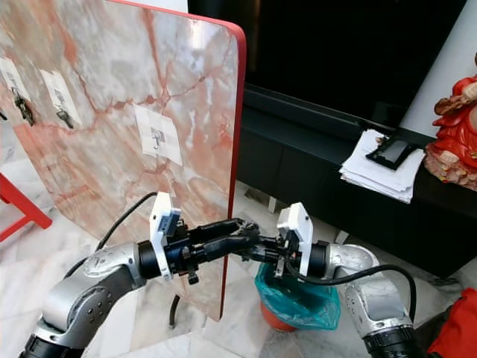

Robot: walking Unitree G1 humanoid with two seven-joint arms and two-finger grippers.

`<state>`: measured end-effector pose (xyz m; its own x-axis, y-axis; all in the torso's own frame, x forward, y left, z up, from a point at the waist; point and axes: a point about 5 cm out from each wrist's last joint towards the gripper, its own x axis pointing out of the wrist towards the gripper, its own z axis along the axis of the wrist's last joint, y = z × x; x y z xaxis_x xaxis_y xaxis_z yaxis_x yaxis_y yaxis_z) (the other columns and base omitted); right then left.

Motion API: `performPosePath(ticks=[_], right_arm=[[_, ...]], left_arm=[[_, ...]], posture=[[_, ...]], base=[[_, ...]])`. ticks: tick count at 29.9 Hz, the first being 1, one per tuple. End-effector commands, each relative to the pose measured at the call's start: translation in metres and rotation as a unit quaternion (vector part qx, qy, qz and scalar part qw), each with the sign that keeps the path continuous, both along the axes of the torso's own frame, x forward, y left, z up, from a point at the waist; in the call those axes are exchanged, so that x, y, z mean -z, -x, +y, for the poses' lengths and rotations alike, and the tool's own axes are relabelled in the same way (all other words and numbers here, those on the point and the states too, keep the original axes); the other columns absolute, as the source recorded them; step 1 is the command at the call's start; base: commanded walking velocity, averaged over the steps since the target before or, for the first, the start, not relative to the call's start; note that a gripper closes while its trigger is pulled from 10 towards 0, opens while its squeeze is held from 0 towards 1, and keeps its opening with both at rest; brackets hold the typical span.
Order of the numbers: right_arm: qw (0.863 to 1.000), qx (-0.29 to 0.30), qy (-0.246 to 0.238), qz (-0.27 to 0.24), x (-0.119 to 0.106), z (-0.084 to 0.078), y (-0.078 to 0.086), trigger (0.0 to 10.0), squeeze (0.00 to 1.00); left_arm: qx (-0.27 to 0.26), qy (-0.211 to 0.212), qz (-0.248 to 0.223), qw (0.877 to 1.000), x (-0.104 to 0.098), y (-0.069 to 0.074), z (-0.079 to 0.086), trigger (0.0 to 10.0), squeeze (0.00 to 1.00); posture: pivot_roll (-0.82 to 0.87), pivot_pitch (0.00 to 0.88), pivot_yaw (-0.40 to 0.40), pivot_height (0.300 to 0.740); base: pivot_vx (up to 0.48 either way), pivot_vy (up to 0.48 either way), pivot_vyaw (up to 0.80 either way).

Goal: Hang keys on a hook

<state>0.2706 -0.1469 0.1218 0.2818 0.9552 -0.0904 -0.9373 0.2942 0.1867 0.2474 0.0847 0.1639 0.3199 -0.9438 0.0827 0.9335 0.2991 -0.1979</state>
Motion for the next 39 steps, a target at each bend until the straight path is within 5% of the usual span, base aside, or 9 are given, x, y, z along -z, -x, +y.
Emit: performPosePath(ticks=[1,28,34,39], right_arm=[[1.000,0.006,-0.010,-0.017,-0.009,0.000,-0.006,0.0,0.00],[0.999,-0.023,-0.031,-0.029,-0.021,0.005,0.001,0.0,0.00],[0.999,-0.037,0.010,-0.022,-0.009,0.007,0.006,0.0,0.00],[0.999,-0.044,0.010,-0.016,-0.008,0.009,0.008,0.0,0.00]], left_arm=[[0.018,0.003,0.000,1.000,-0.002,0.005,-0.004,10.0,0.00],[-0.004,0.016,0.021,1.000,0.002,-0.002,-0.003,9.8,0.00],[0.016,0.018,0.021,0.999,0.000,0.002,-0.004,9.8,0.00],[0.039,0.018,0.025,0.999,-0.001,0.008,-0.004,8.0,0.00]], posture=[[-0.03,0.000,-0.095,0.740],[-0.03,0.000,-0.094,0.740],[-0.03,0.000,-0.094,0.740],[-0.03,0.000,-0.094,0.740]], base=[[0.000,0.000,0.00],[0.000,0.000,0.00],[0.000,0.000,0.00],[0.000,0.000,0.00]])
